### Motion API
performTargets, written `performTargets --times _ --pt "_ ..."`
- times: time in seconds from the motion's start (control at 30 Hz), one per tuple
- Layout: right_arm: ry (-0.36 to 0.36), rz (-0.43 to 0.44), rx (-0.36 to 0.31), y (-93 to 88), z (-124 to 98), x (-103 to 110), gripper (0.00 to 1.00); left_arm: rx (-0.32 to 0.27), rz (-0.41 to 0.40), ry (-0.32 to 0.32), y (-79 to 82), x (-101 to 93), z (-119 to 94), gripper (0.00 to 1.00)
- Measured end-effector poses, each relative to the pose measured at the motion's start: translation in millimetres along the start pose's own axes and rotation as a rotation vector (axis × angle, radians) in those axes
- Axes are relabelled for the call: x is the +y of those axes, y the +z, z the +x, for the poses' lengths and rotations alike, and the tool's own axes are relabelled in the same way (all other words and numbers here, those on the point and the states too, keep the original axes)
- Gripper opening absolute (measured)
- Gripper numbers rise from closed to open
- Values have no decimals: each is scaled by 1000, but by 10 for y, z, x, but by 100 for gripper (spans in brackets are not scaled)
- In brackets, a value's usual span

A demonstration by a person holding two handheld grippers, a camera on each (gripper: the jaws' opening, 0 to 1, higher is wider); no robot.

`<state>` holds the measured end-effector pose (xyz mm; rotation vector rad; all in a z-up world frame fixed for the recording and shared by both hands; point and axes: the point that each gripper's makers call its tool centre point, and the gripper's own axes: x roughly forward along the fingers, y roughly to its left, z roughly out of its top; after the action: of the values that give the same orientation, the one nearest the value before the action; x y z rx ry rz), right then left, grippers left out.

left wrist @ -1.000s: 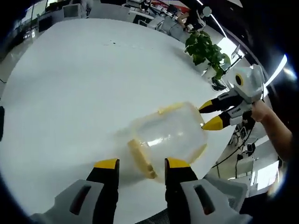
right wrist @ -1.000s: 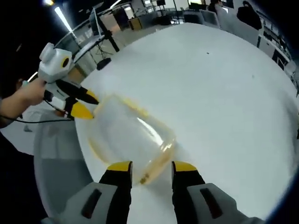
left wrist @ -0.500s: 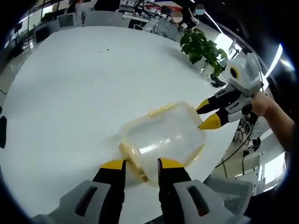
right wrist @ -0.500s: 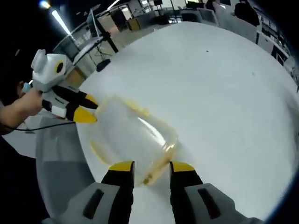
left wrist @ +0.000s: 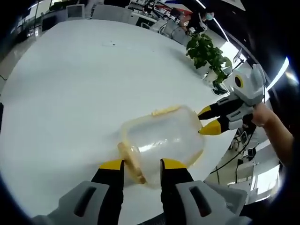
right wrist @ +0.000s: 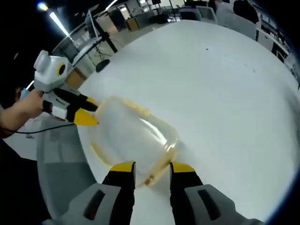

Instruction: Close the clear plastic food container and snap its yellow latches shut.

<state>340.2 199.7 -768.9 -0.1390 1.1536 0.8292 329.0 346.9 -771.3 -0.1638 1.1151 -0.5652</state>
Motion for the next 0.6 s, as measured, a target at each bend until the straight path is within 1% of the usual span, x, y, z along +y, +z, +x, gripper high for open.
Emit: performTargets --times 0.1,0.2,0.27,0.33,0.37,0.4,0.43,0.5,0.6 --pt "4 7 4 2 10 -13 25 -9 -12 1 0 12 5 27" --pt "14 19 4 -4 12 -11 25 -16 -50 -13 -1 22 12 27" --pt "40 74 3 -15 23 -19 24 -11 -68 -25 2 29 23 26" --pt "44 65 0 -20 21 -24 24 -4 -73 -30 7 24 27 26" --pt "43 55 0 -17 18 -10 24 2 -61 -31 1 11 24 26" --pt "40 49 6 -18 18 2 24 13 -34 -41 -12 13 -1 25" --pt "40 47 4 -6 26 6 24 -1 -68 -33 10 7 -17 24" --pt "33 33 18 -2 21 13 23 -2 -66 -32 9 3 -51 24" --pt "32 34 26 -7 21 8 22 -12 -79 -30 18 -20 -63 24"
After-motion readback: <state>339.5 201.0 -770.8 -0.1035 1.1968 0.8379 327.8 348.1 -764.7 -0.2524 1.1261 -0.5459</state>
